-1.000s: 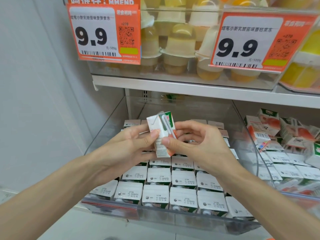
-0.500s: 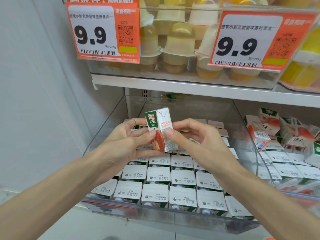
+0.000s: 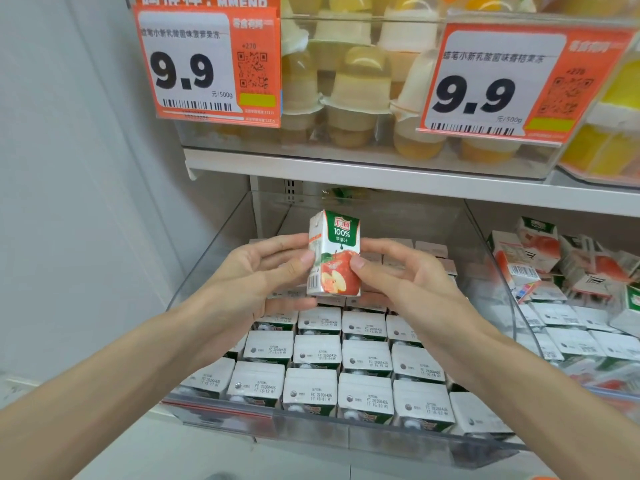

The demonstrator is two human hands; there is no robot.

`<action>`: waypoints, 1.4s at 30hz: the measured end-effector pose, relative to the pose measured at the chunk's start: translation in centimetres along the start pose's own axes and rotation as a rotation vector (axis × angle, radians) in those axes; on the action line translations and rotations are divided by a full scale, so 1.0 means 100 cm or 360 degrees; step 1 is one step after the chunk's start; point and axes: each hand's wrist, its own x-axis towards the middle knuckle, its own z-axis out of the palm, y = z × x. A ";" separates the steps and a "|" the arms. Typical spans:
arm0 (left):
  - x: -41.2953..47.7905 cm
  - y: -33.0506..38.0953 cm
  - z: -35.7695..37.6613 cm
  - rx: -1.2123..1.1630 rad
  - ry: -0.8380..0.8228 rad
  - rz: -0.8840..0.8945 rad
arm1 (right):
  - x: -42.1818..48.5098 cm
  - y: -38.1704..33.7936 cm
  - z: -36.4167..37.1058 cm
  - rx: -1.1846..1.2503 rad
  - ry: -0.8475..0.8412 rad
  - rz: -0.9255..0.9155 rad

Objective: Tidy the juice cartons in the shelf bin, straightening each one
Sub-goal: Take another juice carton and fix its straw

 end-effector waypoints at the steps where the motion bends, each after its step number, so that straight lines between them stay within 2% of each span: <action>1: 0.000 -0.001 0.001 0.0046 0.0001 0.0005 | 0.000 0.000 0.001 0.0009 -0.0040 0.0014; 5: -0.002 -0.003 0.004 0.0196 -0.0143 0.0031 | 0.000 0.001 0.004 -0.0035 -0.0170 0.0016; 9: -0.003 -0.002 0.003 0.0243 -0.0272 0.0082 | -0.002 0.001 0.001 -0.0252 -0.0154 -0.0124; 13: -0.004 -0.004 0.001 0.0394 -0.0241 0.0206 | -0.001 0.008 0.000 -0.0489 -0.0022 -0.0327; 18: -0.003 -0.003 0.000 0.0572 -0.0190 0.0281 | 0.001 0.010 0.001 -0.0581 0.0037 -0.0450; 21: -0.003 -0.001 0.000 0.0531 -0.0163 0.0250 | -0.001 0.007 0.000 -0.0467 0.0024 -0.0383; 26: -0.001 0.001 0.002 0.0286 -0.0088 0.0123 | -0.001 -0.003 0.001 -0.0070 -0.0071 -0.0090; 33: 0.000 -0.001 0.005 0.0172 0.0027 -0.0030 | 0.003 -0.003 0.004 0.0305 -0.0098 0.0086; 39: -0.001 0.002 0.011 0.0198 0.0065 -0.0085 | 0.004 -0.005 0.004 0.0315 -0.0134 0.0121; 42: -0.002 0.002 0.010 0.0286 -0.0025 -0.0086 | 0.001 -0.003 0.003 0.0175 -0.0199 0.0105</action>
